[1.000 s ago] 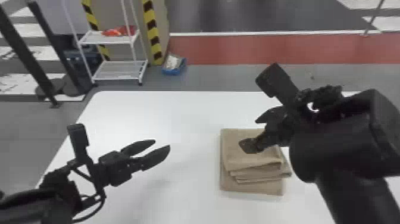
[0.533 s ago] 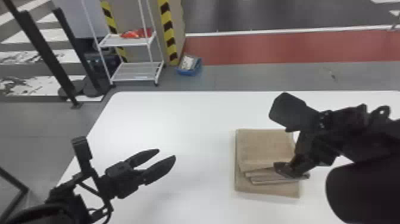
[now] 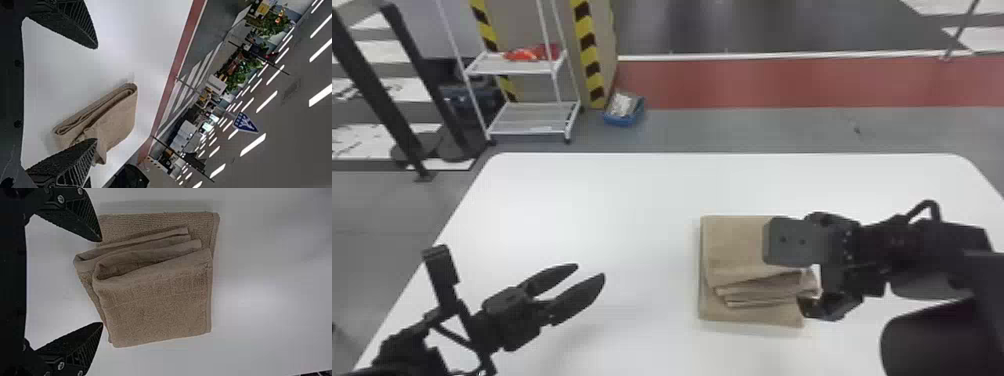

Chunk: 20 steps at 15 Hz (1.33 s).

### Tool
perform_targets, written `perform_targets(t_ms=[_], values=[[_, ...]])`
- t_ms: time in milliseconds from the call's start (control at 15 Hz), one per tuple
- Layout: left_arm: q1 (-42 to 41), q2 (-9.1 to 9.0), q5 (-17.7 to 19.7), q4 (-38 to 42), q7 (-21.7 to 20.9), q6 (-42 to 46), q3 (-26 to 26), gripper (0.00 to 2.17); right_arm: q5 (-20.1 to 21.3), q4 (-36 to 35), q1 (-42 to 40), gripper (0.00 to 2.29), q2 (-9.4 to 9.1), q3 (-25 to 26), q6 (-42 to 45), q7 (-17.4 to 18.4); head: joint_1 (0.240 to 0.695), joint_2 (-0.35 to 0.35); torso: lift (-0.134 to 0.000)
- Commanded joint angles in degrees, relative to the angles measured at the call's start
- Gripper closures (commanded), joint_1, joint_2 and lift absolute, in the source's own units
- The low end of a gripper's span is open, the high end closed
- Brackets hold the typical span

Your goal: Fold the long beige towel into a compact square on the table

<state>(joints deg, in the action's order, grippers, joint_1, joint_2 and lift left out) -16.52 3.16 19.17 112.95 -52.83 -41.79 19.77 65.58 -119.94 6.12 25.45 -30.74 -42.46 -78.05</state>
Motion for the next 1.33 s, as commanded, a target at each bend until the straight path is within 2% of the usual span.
perform_targets(t_ms=[0, 200, 400, 533, 933, 1267], values=[[-0.53, -0.61, 0.08, -0.01, 0.01, 0.16, 0.00, 0.04, 0.86, 1.56, 1.44, 0.15, 0.57, -2.57, 1.01, -0.28, 0.695, 0.061, -0.124], [-1.15, -0.79, 0.08, 0.17, -0.08, 0.34, -0.09, 0.04, 1.39, 2.79, 2.76, 0.16, 0.66, -4.60, 1.19, -0.28, 0.695, 0.067, -0.124], [-1.15, -1.23, -0.01, 0.17, 0.10, 0.34, -0.26, 0.04, 0.77, 2.52, 3.02, 0.16, 2.94, -5.56, 1.37, -0.28, 0.695, 0.069, -0.124], [-1.15, -1.40, -0.18, 0.26, 0.01, 0.34, -0.26, 0.04, 0.86, 2.96, 3.20, 0.17, 3.29, -6.18, 1.54, -0.28, 0.695, 0.059, -0.124], [-2.29, -1.93, -0.18, 0.78, 0.01, 0.34, -0.26, 0.04, 1.12, 5.07, 3.99, 0.21, 1.71, -9.08, 1.54, -0.28, 0.695, 0.067, -0.124], [-3.43, -1.93, -0.09, 1.66, -0.25, 0.51, -0.26, 0.04, 1.48, 6.39, 4.43, 0.29, 0.04, -9.43, 1.54, -0.28, 0.695, 0.084, -0.124]])
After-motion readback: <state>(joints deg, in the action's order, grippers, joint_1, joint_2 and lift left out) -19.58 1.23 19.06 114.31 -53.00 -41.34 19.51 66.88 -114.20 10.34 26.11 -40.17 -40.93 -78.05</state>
